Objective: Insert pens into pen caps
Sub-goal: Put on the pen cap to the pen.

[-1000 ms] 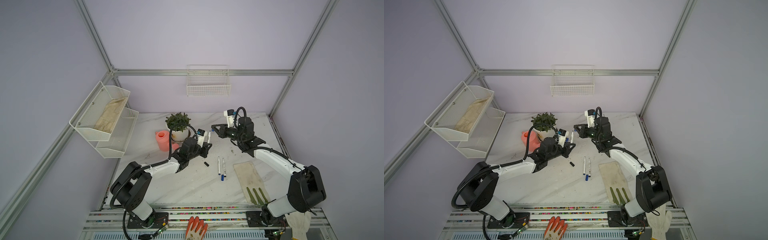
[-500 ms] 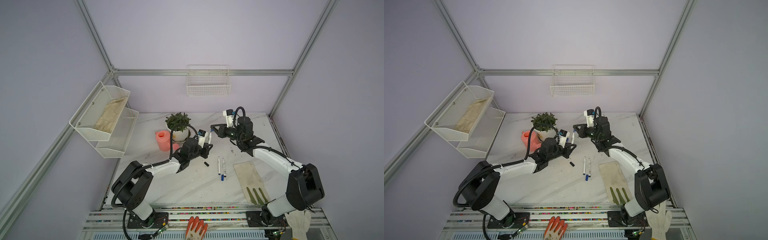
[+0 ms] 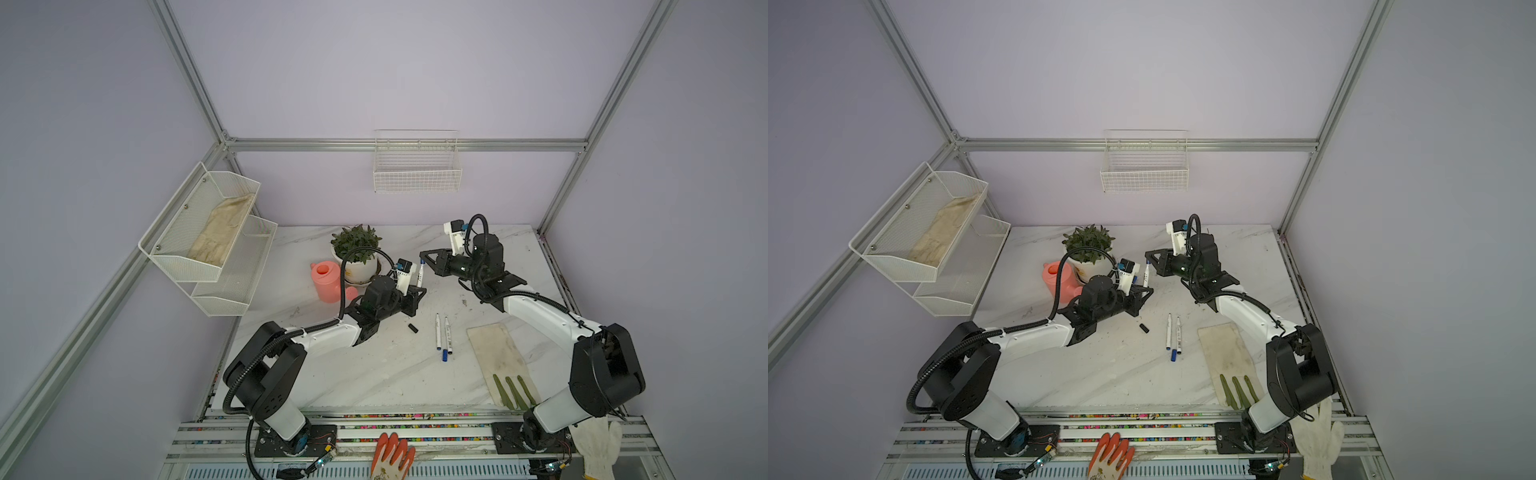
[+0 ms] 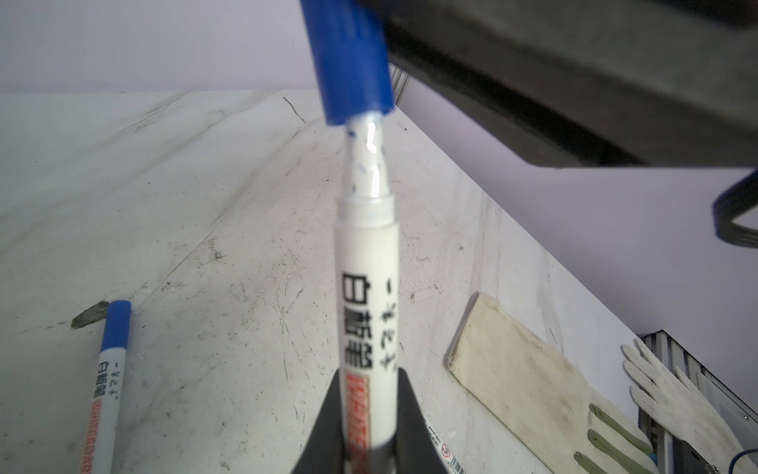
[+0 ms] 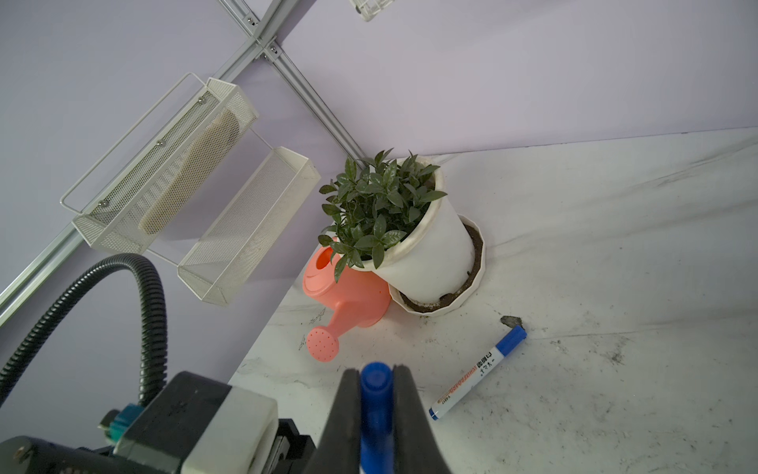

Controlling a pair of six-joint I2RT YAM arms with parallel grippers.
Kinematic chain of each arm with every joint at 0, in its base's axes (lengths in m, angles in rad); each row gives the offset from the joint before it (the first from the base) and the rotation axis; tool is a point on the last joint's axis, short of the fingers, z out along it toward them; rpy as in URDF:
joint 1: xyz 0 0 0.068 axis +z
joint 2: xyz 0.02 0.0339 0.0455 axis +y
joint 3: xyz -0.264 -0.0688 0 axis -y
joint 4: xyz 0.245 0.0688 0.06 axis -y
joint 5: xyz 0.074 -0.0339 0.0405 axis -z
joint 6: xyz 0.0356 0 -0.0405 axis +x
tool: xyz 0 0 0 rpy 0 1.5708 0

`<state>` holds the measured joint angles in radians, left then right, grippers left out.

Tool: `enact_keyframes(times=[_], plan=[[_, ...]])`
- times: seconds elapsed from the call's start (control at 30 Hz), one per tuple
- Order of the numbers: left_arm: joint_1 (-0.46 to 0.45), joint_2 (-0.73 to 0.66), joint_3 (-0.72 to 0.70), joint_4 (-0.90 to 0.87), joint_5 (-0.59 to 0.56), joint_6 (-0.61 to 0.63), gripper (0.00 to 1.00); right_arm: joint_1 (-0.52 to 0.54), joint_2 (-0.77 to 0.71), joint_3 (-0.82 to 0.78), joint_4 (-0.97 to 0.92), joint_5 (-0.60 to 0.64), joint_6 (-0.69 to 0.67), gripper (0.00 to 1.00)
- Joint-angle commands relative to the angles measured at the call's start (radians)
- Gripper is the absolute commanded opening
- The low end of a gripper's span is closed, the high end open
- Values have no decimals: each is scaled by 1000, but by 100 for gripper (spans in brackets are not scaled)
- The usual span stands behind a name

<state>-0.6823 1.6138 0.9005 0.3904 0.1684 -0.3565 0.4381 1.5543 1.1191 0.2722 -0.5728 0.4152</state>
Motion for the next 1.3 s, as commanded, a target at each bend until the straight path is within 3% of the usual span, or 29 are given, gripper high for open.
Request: enact_keyframes(times=[0.0,0.47,0.8,0.97,1.27], plan=[[-4,7,-10,53,-4,1,0,1,-17,-2,11,-40,8,1],[40,-5,17,159,36,-33,0,1,-54,-29,-99,-42,-57,0],[110,24,71,269,39,-102,0,1,-45,4,-304,-202,-150,0],[111,42,125,231,-32,-53,0,5,-43,10,-389,-261,-195,0],[81,32,109,258,-220,20,0,59,-21,36,-481,-237,-275,0]])
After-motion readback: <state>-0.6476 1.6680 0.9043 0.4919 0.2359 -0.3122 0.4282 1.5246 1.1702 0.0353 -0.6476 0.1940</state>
